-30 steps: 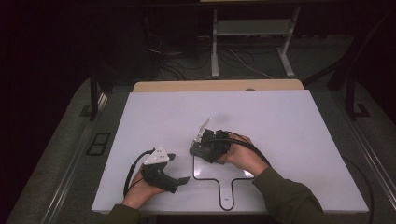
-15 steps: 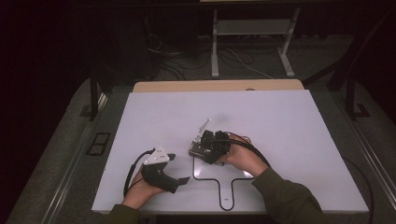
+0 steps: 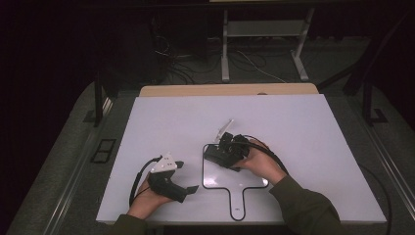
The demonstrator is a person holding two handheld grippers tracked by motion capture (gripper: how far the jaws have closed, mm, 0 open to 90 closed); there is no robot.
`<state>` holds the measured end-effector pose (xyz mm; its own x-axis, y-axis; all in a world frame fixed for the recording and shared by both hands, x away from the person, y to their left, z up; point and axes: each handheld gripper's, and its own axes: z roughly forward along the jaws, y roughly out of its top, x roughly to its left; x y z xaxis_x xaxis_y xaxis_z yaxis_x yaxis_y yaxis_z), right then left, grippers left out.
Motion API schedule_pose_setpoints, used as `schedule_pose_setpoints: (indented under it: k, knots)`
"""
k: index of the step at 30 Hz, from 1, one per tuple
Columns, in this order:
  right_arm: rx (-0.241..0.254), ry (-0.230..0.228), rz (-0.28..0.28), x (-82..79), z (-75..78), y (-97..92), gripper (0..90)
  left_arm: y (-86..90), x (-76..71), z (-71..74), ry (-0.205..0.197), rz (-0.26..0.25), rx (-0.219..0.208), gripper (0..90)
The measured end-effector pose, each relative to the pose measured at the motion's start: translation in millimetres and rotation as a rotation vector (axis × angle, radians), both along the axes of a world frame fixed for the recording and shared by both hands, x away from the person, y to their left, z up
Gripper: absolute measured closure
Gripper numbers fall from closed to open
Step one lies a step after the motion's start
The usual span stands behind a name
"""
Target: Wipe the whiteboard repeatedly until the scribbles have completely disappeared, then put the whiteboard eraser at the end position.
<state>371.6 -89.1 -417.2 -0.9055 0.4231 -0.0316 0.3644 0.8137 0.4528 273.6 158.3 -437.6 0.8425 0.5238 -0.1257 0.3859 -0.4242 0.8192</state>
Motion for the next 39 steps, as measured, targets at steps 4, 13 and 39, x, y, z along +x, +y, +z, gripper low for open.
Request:
schedule_pose_setpoints:
  k: [4,13,39]
  knots:
    - [0.042,0.035,-0.015,2.7,1.0,-9.2,38.8,-0.5,-0.1,-0.2,0.001,0.000,-0.002,0.0]
    - [0.114,0.050,-0.047,7.8,14.3,-25.7,38.8,0.1,-0.6,0.5,-0.002,-0.006,0.000,0.0]
    - [0.191,0.027,-0.179,39.5,35.2,-64.2,38.7,-0.1,-1.2,1.0,-0.004,-0.002,-0.006,0.0]
